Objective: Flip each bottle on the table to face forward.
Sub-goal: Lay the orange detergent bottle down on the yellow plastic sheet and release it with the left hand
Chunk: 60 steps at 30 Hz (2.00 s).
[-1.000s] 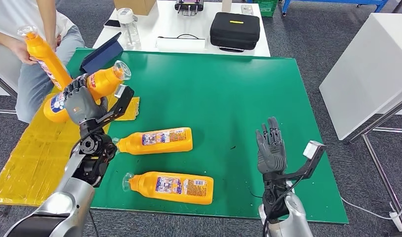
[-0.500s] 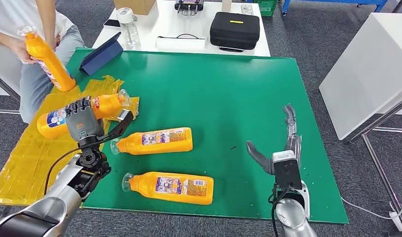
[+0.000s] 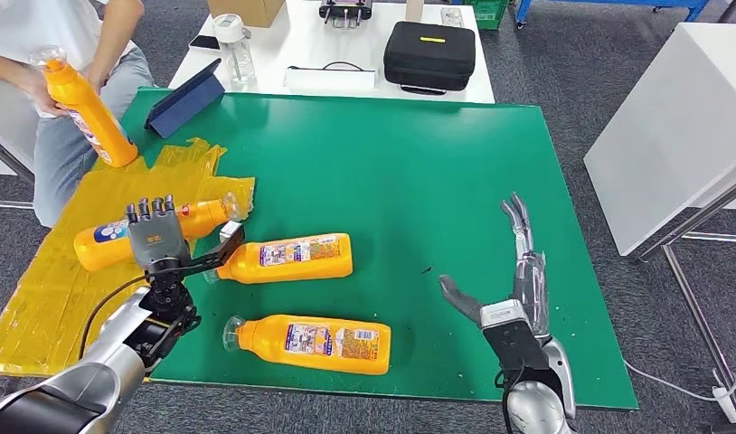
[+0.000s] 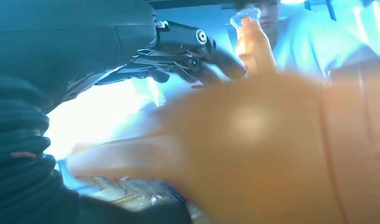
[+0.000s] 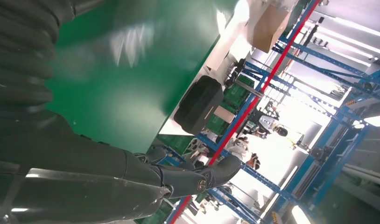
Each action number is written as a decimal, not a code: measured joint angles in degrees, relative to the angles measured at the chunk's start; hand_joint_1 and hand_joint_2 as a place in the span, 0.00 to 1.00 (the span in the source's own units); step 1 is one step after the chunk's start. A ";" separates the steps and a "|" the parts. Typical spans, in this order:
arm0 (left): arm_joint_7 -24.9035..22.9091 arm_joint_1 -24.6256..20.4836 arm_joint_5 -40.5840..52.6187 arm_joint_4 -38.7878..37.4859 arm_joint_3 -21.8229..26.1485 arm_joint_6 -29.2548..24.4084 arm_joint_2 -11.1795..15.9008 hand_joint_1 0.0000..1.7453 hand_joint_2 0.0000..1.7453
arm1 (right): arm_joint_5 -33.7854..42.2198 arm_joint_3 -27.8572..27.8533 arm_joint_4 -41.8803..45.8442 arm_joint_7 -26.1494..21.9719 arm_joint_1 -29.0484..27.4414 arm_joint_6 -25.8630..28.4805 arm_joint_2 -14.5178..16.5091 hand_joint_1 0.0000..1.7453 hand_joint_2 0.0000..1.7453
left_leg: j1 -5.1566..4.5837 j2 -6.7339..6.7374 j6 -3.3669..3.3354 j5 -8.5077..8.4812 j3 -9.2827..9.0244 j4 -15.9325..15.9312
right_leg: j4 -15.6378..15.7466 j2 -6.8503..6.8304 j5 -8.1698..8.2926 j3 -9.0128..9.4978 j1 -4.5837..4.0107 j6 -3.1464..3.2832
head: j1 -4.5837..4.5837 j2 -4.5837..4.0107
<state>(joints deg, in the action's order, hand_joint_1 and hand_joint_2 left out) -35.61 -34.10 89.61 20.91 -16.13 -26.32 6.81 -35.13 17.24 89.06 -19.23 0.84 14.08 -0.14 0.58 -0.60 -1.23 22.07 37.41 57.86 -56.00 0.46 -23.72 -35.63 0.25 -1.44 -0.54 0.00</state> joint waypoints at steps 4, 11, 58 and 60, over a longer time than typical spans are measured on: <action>15.14 0.36 -7.00 2.46 7.40 -10.12 -1.69 0.00 1.00 | -2.43 -1.48 2.11 -0.02 -1.55 -1.28 0.92 0.00 1.00 | -0.01 -0.01 0.00 0.00 0.01 0.00 | 0.01 0.00 0.00 -0.03 0.01 0.00 | -0.01 -0.01; 46.39 0.66 -26.65 11.05 28.74 -11.23 -8.90 0.00 1.00 | -3.19 -2.29 2.69 -0.01 -1.99 -1.28 1.87 0.00 1.00 | -0.03 0.05 0.00 0.00 -0.04 0.00 | 0.02 0.08 0.04 0.02 0.03 0.01 | -0.01 -0.01; 67.26 17.12 -95.59 40.44 5.31 40.88 -22.81 0.00 1.00 | 1.25 4.23 -19.65 6.55 15.17 -7.23 5.92 0.00 1.00 | -0.08 0.03 -0.01 -0.08 0.00 0.00 | -0.01 0.07 0.12 0.02 -0.01 0.11 | -0.02 0.00; 67.55 16.52 -95.64 40.30 4.53 40.96 -22.83 0.00 1.00 | 1.94 4.93 -21.43 6.89 17.06 -10.25 6.42 0.00 1.00 | -0.07 0.04 0.01 -0.09 0.00 0.00 | -0.04 0.07 0.14 0.02 -0.01 0.14 | -0.03 0.00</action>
<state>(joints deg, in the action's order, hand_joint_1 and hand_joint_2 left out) 31.94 -17.58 -6.04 61.21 -11.59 14.64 -16.02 -33.19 22.17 67.62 -12.34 17.90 3.84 6.28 0.50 -0.55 -1.22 21.99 37.41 57.87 -56.04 0.52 -23.58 -35.62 0.23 -1.30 -0.57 0.00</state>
